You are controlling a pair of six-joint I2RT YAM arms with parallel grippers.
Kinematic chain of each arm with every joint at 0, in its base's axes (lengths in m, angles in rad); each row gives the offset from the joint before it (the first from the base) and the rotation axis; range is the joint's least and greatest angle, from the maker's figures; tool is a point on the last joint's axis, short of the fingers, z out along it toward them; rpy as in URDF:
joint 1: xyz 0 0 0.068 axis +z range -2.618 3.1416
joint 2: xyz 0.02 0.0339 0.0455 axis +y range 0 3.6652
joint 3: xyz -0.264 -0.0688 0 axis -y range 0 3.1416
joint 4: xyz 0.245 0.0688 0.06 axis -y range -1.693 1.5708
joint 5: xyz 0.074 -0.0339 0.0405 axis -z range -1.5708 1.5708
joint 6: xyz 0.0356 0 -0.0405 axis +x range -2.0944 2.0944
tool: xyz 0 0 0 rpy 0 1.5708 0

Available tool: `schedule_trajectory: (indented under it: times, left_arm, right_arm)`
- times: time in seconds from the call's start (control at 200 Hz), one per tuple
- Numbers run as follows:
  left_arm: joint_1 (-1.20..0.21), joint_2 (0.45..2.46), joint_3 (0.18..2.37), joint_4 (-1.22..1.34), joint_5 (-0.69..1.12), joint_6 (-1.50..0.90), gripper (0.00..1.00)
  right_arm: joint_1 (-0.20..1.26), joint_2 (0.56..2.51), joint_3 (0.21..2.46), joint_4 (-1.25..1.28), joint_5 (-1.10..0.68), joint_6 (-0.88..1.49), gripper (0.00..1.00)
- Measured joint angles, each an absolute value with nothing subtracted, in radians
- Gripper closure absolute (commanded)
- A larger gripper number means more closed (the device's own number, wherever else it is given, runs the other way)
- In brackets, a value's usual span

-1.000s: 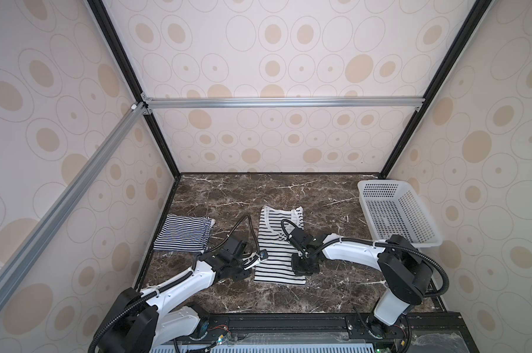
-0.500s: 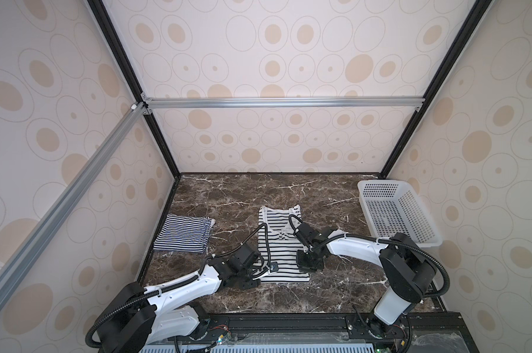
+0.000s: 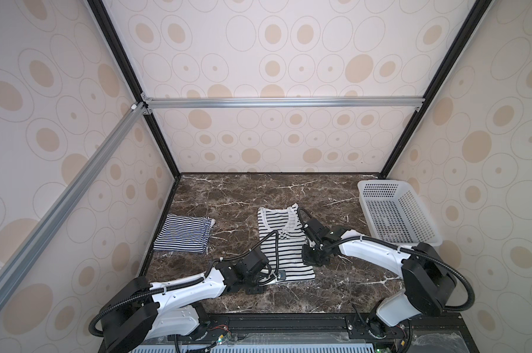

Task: Fold and stack tank tops
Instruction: Move the tank top to the center of the table, then fold the tank top at the center of the table.

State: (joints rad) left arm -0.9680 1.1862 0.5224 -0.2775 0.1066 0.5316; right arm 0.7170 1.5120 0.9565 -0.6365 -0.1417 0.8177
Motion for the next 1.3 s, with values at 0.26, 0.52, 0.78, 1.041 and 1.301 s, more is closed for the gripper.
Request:
schedule_trajectory:
  times: [0.26,0.52,0.78,1.041,1.301]
  left_arm:
    - [-1.008,1.189,0.522,-0.261,0.091,0.544,0.61]
    - [-1.010,1.220,0.491,-0.200,0.054,0.555,0.70]
    - [-1.010,1.237,0.482,-0.196,0.057,0.556,0.65]
    - [-1.010,1.275,0.483,-0.173,0.059,0.557,0.65]
    - [-1.010,1.294,0.485,-0.162,0.066,0.577,0.84]
  right_arm:
    - [0.717,1.458,0.937,-0.643,-0.137,0.831,0.80]
    - [0.717,1.454,0.889,-0.640,-0.137,0.853,0.80]
    - [0.717,1.442,0.874,-0.635,-0.134,0.860,0.80]
    - [0.717,1.442,0.871,-0.627,-0.134,0.860,0.80]
    - [0.706,1.420,0.840,-0.622,-0.134,0.867,0.80]
